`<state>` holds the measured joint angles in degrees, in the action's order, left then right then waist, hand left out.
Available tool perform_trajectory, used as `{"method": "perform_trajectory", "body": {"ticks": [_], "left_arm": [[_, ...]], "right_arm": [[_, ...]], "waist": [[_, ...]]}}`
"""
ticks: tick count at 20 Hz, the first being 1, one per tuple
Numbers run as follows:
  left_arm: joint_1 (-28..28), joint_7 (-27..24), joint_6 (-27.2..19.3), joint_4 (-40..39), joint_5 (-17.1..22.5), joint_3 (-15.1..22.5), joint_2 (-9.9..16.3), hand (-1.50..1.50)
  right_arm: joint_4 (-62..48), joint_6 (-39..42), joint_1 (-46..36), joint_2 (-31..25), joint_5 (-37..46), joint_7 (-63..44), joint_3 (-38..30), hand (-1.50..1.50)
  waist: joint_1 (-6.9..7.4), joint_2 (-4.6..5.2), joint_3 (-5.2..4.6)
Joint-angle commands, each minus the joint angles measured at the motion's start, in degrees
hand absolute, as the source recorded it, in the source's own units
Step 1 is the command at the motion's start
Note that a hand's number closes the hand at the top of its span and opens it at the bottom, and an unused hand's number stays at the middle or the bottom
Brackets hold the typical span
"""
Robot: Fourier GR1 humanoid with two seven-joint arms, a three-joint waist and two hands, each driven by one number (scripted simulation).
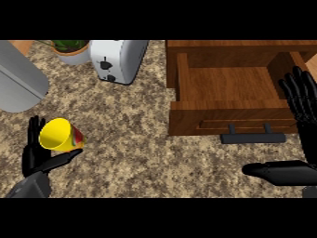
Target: Pick up the cup, place it into the drawer and close the drawer
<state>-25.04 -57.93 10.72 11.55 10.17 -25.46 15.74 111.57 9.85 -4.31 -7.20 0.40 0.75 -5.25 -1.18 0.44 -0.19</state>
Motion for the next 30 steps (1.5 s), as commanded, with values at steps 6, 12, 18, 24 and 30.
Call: {"method": "perform_trajectory", "body": {"ticks": [6,12,18,24,30], "left_arm": [[2.4,-4.7,14.6,1.4,0.3,1.1,-0.2,1.50],[-0.7,-1.7,18.6,3.2,2.6,0.2,-1.1,1.50],[0.4,-7.6,14.2,6.7,1.0,2.0,-4.0,1.50],[-0.3,-7.2,15.0,7.9,-0.8,4.4,-4.3,1.50],[-5.9,-4.9,12.6,12.7,0.8,4.3,-5.9,1.50]], "right_arm": [[1.0,0.5,-0.1,-0.6,-1.7,-0.6,-1.4,-1.50],[-2.8,1.6,0.0,-1.0,-1.2,1.7,-1.4,-1.50],[-1.0,1.8,1.0,-1.4,-1.0,0.6,-1.3,-1.50],[-1.4,1.7,-0.4,-1.6,-2.0,0.4,-2.4,-1.50],[1.4,0.8,1.6,-0.5,-1.0,-0.1,-1.3,-1.50]], "waist": [[-0.03,-0.07,-0.02],[0.11,0.01,0.01],[0.13,-0.16,0.05],[0.17,-0.20,0.07],[-0.19,-0.32,0.09]]}}
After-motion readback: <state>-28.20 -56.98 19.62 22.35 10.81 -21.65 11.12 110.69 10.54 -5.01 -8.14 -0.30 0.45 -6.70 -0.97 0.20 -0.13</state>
